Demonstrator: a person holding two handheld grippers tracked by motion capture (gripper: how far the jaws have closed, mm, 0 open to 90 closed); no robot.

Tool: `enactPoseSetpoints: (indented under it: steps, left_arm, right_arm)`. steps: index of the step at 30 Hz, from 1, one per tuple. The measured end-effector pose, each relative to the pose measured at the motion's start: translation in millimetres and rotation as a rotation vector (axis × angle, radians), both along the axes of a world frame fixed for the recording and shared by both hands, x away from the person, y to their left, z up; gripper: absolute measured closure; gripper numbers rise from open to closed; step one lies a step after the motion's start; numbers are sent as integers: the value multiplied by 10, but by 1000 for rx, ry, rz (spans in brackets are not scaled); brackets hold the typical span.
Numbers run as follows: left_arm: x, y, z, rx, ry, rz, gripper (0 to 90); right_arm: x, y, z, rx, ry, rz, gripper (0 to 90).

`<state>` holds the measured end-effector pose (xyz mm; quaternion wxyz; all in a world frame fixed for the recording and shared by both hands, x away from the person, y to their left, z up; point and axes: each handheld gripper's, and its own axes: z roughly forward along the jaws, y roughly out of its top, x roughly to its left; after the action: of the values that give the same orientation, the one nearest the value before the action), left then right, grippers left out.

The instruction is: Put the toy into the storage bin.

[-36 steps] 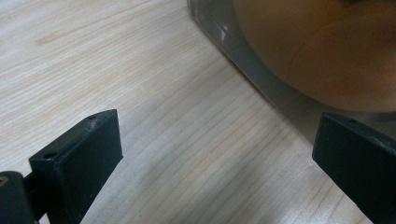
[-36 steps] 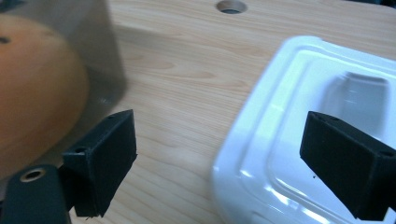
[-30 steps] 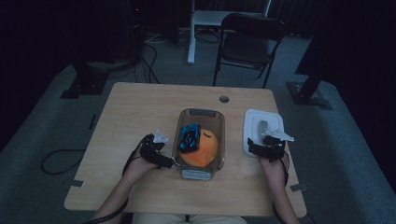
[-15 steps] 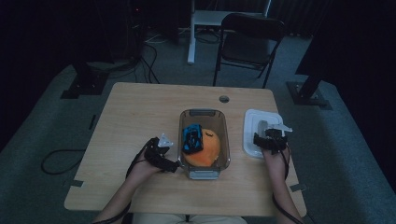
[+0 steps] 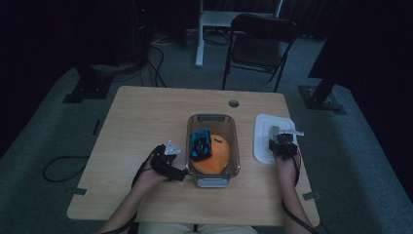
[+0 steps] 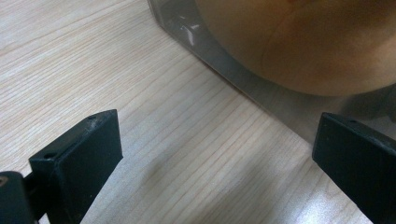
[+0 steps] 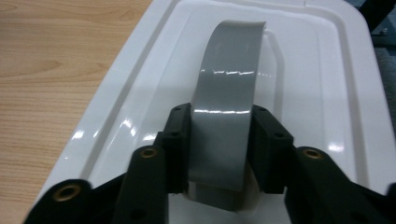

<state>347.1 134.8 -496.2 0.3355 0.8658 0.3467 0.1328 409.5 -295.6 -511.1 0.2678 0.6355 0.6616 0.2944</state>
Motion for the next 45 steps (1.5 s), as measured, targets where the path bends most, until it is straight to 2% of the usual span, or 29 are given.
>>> enactPoseSetpoints:
  steps: [2, 5, 10, 14, 18, 28, 35, 45]
  left_arm:
    - [-4, -1, 0, 2, -1, -2, 22]
    - [1, -5, -4, 4, 1, -4, 22]
    - [1, -10, -4, 10, -1, -3, 22]
    - [-7, -20, -1, 15, -7, -1, 22]
    - [-14, -54, -2, 16, -6, -8, 22]
    - [-15, -197, 4, 26, -10, -35, 22]
    - [-21, -321, 7, 36, -18, -54, 22]
    - [-40, -515, 14, 39, -23, -89, 22]
  right_arm:
    - [-7, 0, 5, -8, -1, 0, 665]
    - [-46, 0, 35, 9, -15, 7, 673]
    - [-160, 32, 177, 25, -58, 24, 676]
    - [-266, 66, 345, 42, -89, 46, 676]
    - [-398, 126, 552, 50, -139, 76, 676]
    - [-692, 341, 1120, 82, -258, 188, 676]
    - [-808, 570, 1344, 95, -282, 286, 676]
    - [-819, 913, 1367, 97, -262, 385, 676]
